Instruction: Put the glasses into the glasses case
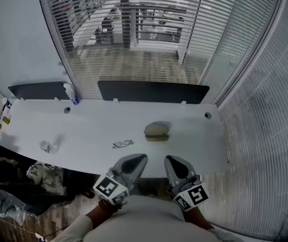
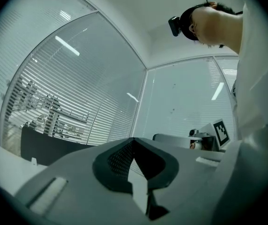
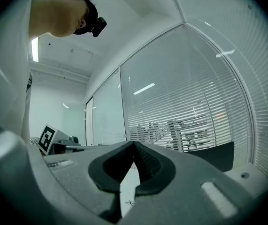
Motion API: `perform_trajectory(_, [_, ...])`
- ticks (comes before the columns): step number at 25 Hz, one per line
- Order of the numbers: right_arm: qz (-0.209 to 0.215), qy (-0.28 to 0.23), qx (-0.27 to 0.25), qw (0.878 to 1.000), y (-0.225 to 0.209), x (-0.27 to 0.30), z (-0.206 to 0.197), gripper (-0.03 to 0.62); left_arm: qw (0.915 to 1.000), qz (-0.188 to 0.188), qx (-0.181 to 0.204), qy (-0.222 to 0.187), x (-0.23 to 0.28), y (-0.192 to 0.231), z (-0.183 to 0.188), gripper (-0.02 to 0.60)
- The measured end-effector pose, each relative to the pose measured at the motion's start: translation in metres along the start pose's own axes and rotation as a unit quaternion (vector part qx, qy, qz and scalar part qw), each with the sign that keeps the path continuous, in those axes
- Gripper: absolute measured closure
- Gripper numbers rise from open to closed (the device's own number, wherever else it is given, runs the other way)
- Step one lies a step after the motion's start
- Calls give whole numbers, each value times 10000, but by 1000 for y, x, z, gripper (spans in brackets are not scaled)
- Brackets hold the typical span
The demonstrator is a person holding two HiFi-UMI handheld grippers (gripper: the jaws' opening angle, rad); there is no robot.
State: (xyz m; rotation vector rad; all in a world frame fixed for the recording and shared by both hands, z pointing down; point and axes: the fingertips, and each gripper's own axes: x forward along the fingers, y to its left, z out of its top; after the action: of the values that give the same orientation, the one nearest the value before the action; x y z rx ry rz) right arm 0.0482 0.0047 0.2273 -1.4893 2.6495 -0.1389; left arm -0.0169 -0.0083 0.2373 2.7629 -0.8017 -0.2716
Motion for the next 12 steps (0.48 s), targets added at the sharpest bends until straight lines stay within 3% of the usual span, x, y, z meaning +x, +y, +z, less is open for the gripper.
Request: perform_trajectory(12, [55,279,191,9994,-19,14,-10,592,9996,170,-170,125,14,13,-5,578])
